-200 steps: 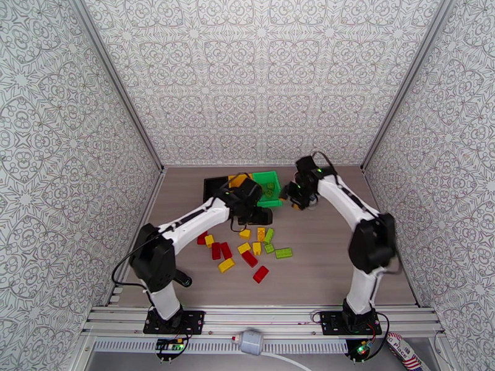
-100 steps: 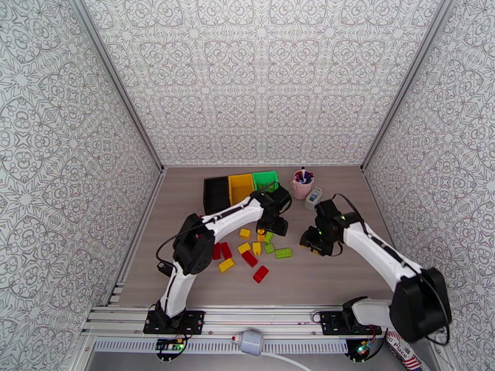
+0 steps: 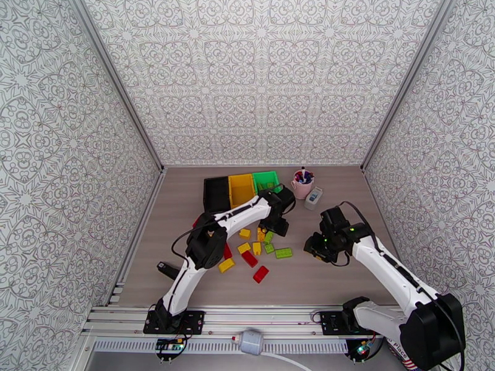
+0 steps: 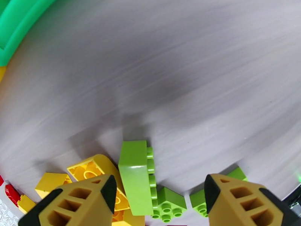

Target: Sort the legos into containers by color

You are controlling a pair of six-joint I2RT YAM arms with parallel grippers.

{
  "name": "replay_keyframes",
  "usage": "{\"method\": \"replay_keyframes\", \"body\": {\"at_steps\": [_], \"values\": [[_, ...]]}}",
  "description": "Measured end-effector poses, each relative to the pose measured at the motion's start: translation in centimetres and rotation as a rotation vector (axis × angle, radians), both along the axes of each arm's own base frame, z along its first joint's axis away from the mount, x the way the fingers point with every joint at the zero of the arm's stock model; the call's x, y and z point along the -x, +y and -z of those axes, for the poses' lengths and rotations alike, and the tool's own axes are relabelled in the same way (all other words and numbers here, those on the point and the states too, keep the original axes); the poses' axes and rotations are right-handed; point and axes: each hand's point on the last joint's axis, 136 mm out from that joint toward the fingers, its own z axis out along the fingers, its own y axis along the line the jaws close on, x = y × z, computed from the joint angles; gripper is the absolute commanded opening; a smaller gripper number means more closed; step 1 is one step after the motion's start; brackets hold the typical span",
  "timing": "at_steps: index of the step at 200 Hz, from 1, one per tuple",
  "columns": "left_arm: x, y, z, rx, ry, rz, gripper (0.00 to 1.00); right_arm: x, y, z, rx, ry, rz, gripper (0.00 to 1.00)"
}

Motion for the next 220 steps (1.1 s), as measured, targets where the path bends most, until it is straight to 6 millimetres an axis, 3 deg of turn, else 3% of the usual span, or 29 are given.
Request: {"method": "replay_keyframes", "body": {"at_steps": [53, 93, 148, 179, 220], "values": [[0.2, 0.3, 1.4, -0.033, 0.02, 0.0, 0.66, 0.0, 0.0, 0.0, 0.001, 0.002, 0.0, 0.39], [0.3, 0.5, 2.1, -0.048, 0.029, 0.002, 0.56, 0.0, 0.0, 0.0, 0.001, 0.002, 0.0, 0.38], [0.2, 0.6, 2.1, -0.052, 0.026, 0.013, 0.32, -0.1, 0.1, 0.1, -0.007, 0.002, 0.007, 0.38], [0.1, 0.7, 2.1, -0.043, 0.034, 0.006, 0.28, -0.5, 0.7, 0.4, -0.028, 0.014, 0.007, 0.38], [-0.6, 1.0, 1.3, 0.011, 0.061, -0.043, 0.22, -1.6, 1.6, 1.2, -0.064, 0.026, 0.01, 0.45]]}}
